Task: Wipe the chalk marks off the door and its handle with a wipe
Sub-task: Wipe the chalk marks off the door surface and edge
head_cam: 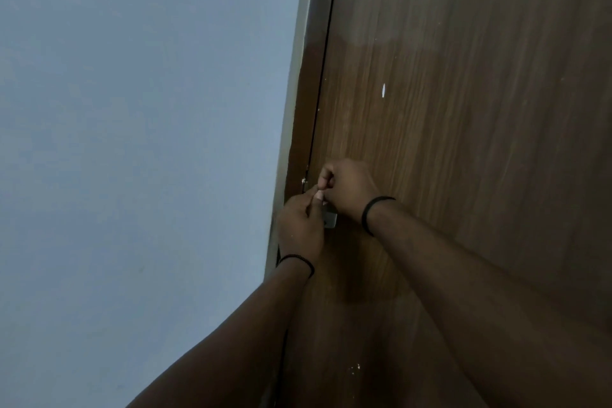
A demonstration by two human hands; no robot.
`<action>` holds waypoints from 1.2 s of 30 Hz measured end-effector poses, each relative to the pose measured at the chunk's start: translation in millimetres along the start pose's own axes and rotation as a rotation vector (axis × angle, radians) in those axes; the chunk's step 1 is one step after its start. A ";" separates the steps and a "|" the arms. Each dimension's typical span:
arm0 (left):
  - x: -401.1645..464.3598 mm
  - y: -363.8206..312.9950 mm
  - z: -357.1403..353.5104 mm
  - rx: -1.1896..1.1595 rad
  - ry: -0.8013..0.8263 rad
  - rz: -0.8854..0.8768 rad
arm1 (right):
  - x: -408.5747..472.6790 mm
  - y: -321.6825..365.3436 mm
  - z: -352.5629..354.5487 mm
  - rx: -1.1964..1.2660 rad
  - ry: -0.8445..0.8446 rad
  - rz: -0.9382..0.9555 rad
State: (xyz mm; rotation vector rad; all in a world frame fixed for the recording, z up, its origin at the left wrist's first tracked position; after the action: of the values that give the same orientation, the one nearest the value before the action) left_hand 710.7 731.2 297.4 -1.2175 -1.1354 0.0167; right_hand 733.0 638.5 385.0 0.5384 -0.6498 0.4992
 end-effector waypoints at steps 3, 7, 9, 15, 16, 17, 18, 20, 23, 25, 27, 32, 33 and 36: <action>5.7 -5.9 -4.1 0.023 -0.042 0.064 | 3.2 -11.7 -2.5 -0.011 0.001 -0.089; 14.8 7.5 -4.2 0.060 -0.102 0.272 | 3.0 -15.8 -6.2 -0.039 0.079 -0.099; 15.5 16.1 -4.2 0.063 -0.112 0.341 | -1.9 -20.4 -5.0 -0.010 0.042 -0.102; -2.1 16.7 -8.7 0.139 -0.194 0.214 | -18.1 -41.8 -3.0 0.112 -0.085 -0.112; -4.8 18.0 -9.9 0.165 -0.192 0.193 | -19.4 -43.7 -2.4 0.121 -0.091 -0.105; -7.9 19.5 -11.3 0.194 -0.182 0.178 | -20.7 -45.7 -1.8 0.128 -0.097 -0.102; -11.0 20.0 -13.3 0.215 -0.171 0.165 | -22.1 -47.7 -1.1 0.133 -0.104 -0.100; -17.9 18.3 -21.1 0.211 -0.140 0.155 | -25.3 -51.4 1.4 0.137 -0.117 -0.098; -32.7 15.6 -42.3 0.124 -0.039 0.234 | -32.7 -57.3 9.9 0.137 -0.155 -0.097; -42.5 20.8 -53.0 0.068 0.008 0.321 | -42.7 -63.0 21.5 0.159 -0.226 -0.099; -51.2 31.2 -54.8 -0.014 0.020 0.409 | -55.8 -74.1 36.1 0.194 -0.365 -0.116; -66.1 53.7 -38.3 -0.380 -0.029 0.775 | -90.8 -116.5 11.3 0.254 -0.219 -0.393; -66.0 54.3 -35.2 -0.430 -0.031 0.825 | -97.9 -114.8 -5.0 0.316 -0.109 -0.411; -59.3 53.2 -27.4 -0.436 0.024 0.854 | -106.9 -90.0 -37.0 0.487 0.000 -0.285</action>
State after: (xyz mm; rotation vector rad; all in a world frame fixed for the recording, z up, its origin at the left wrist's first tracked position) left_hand 728.9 700.6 221.0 -2.0154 -0.5328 0.4164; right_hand 727.6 565.3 260.4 1.0738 -0.4385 0.3862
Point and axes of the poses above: each hand's wrist, its own x-axis towards the middle knuckle, its own z-axis out of the back of the hand, y = z × x, the point moved 6 cm from there along x, towards the middle knuckle, and after that the axes turned 8 degrees about -y, right-handed, at the moved point
